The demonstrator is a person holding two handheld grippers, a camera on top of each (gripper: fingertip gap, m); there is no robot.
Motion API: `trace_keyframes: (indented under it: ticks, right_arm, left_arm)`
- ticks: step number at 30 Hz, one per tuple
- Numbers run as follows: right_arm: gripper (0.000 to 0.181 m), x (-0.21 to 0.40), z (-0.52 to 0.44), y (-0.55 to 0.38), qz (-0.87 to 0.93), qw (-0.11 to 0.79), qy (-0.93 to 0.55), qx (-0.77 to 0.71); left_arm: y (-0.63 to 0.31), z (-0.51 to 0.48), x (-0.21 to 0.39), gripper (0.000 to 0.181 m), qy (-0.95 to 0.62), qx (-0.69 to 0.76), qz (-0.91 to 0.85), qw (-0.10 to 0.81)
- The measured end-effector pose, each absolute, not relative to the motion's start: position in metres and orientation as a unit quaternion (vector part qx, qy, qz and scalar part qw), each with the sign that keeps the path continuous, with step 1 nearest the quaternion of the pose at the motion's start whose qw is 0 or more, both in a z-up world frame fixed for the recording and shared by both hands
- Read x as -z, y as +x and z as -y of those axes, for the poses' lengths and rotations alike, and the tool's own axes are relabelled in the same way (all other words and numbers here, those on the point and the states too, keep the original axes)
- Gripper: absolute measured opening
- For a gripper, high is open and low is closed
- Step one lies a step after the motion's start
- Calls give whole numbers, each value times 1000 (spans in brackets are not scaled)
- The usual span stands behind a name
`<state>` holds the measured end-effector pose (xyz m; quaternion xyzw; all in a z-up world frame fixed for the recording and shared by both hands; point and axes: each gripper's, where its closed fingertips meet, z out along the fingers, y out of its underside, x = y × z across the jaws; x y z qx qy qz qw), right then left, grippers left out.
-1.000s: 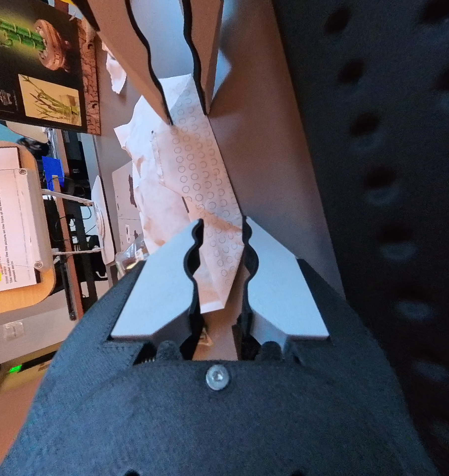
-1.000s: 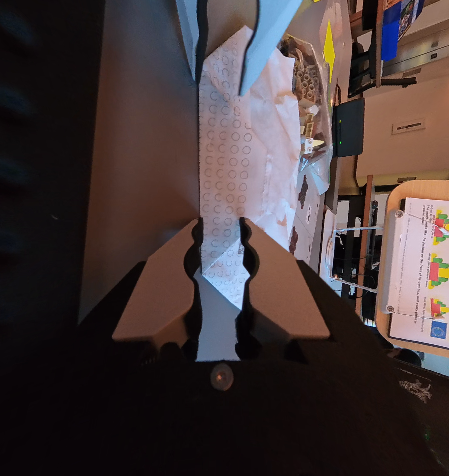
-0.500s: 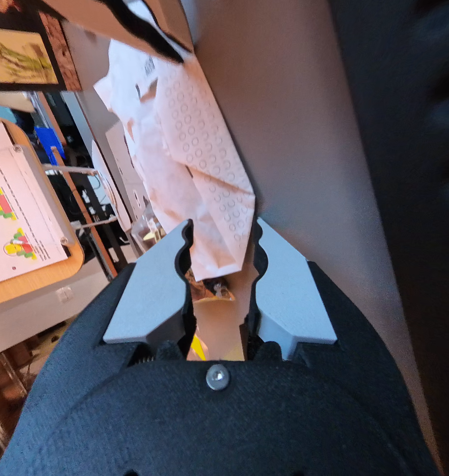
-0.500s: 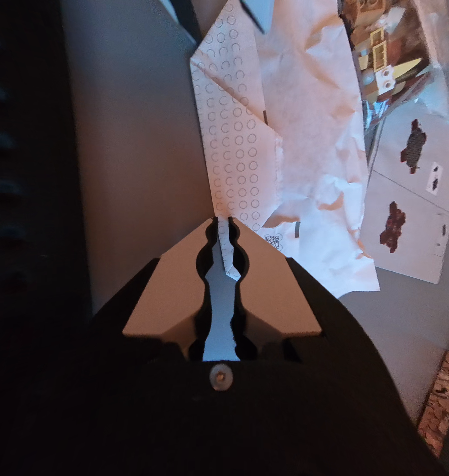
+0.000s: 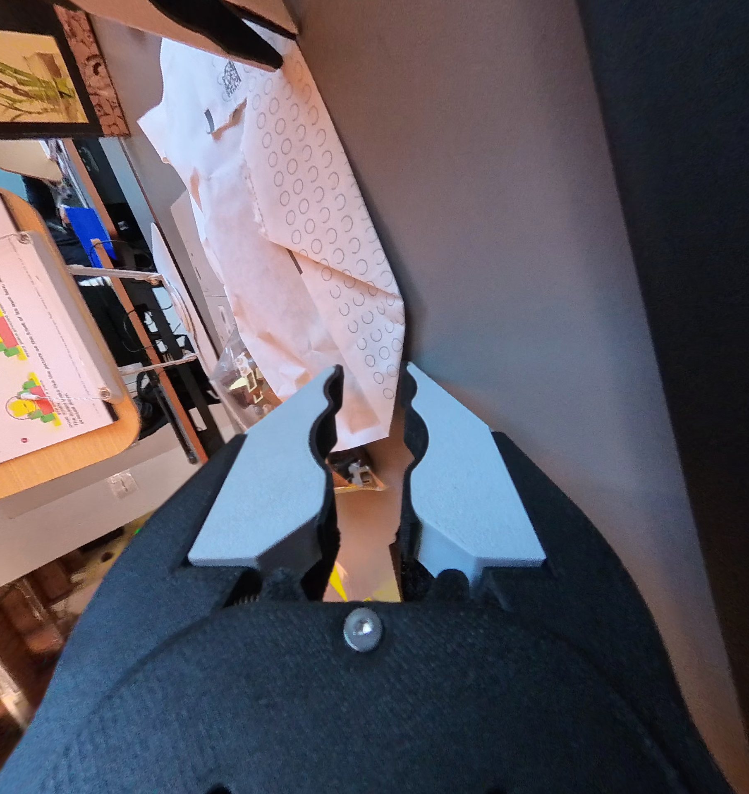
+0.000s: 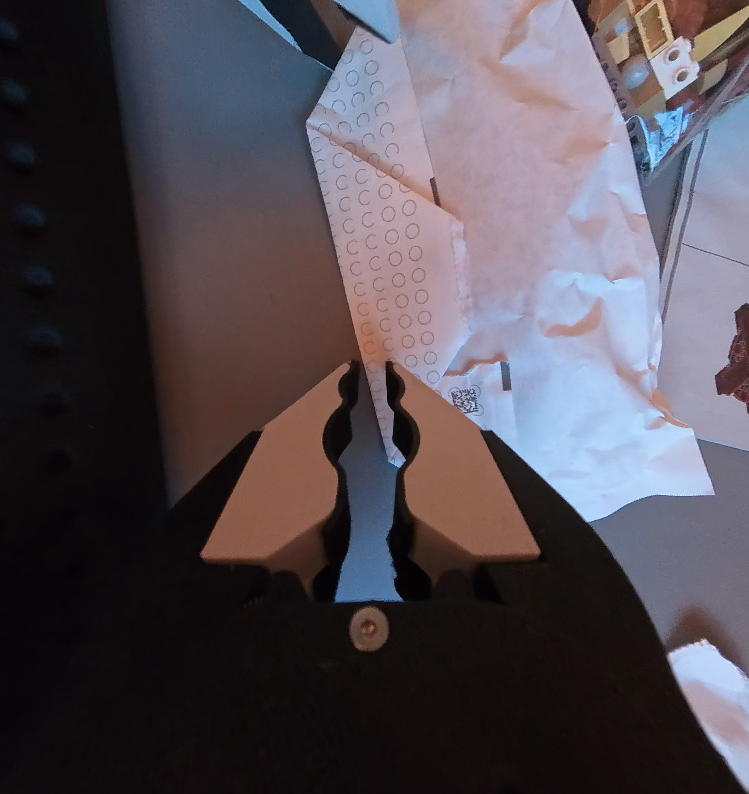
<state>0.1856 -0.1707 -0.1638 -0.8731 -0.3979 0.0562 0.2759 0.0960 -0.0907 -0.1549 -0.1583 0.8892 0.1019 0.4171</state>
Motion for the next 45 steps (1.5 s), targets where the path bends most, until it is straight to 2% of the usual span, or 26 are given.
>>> trace_keyframes:
  ticks: [9, 17, 27, 30, 35, 40, 45]
  right_arm:
    - [18, 165, 172, 185, 374, 235, -890, -113]
    - [10, 165, 170, 187, 360, 209, -898, -142]
    - [8, 165, 169, 188, 348, 216, -898, -157]
    - [9, 165, 169, 188, 347, 220, -898, -159]
    - [10, 164, 170, 187, 337, 228, -898, -168]
    - [35, 157, 174, 178, 336, 261, -889, -168]
    - [67, 126, 171, 174, 331, 398, -853, -68]
  left_arm:
    - [95, 101, 150, 39, -182, -53, -900, 393]
    - [102, 119, 150, 38, -190, -12, -905, 381]
    - [111, 123, 156, 20, -151, -36, -890, 430]
    - [110, 121, 160, 7, -141, -48, -884, 444]
    - [113, 116, 162, 2, -156, -59, -873, 458]
    - [117, 111, 152, 0, -220, -36, -859, 462]
    - [122, 118, 122, 0, -259, 2, -835, 486]
